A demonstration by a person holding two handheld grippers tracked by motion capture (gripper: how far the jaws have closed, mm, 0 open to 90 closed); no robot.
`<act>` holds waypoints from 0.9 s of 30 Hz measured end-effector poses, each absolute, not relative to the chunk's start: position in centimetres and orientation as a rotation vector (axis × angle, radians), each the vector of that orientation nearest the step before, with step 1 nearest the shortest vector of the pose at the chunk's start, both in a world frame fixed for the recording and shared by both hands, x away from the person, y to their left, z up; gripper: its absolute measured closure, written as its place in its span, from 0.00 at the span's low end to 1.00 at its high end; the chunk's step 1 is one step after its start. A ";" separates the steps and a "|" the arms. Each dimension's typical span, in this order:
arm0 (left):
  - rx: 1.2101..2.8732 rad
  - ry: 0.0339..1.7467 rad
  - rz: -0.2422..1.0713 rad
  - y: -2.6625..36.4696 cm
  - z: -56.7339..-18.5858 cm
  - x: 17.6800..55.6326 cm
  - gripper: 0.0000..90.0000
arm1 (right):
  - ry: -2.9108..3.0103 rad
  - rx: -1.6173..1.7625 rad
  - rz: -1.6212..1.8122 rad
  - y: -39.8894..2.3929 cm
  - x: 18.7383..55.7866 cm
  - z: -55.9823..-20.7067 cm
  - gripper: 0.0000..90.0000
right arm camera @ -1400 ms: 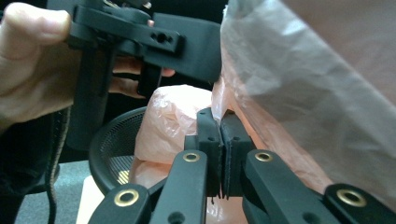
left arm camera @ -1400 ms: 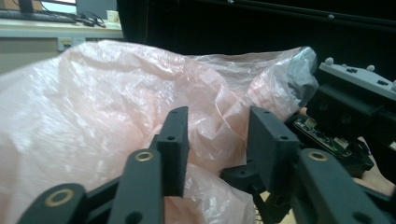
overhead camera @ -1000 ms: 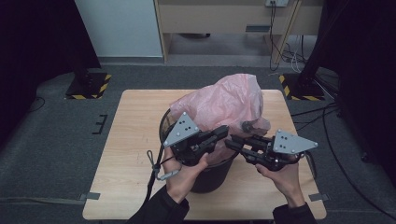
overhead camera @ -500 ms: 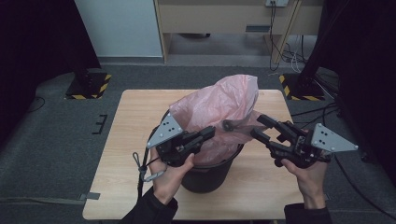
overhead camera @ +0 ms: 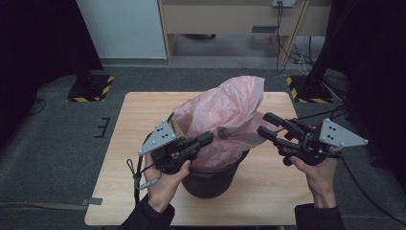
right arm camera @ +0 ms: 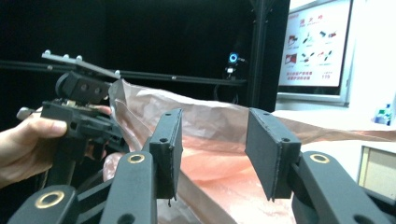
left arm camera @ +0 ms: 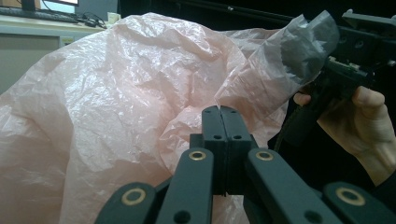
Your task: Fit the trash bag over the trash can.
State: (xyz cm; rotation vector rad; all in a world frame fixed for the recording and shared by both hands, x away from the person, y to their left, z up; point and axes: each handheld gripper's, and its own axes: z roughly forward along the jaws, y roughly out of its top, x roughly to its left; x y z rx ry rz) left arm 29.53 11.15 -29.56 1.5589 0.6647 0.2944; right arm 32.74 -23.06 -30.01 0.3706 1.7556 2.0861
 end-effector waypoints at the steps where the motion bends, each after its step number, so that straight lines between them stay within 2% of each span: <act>1: 1.554 0.665 0.290 11.1 -29.6 29.6 1.00 | 1.771 0.366 2.083 -23.0 32.7 -30.1 0.62; 6: 1.549 0.667 0.285 11.1 -29.6 29.6 1.00 | 1.806 0.352 2.095 -22.7 32.7 -30.8 0.61; 15: 1.547 0.665 0.281 11.0 -29.7 29.7 1.00 | 1.827 0.273 2.137 -22.5 31.9 -30.1 0.62; 20: 1.552 0.653 0.275 10.8 -29.7 29.6 1.00 | 1.880 0.290 2.115 -21.9 32.5 -30.4 0.73; 24: 1.552 0.634 0.267 10.7 -29.7 29.6 1.00 | 1.968 0.268 2.124 -21.4 32.6 -30.7 0.91; 27: 1.561 0.631 0.271 10.7 -29.7 29.6 1.00 | 1.990 0.268 2.178 -21.3 32.4 -30.8 0.92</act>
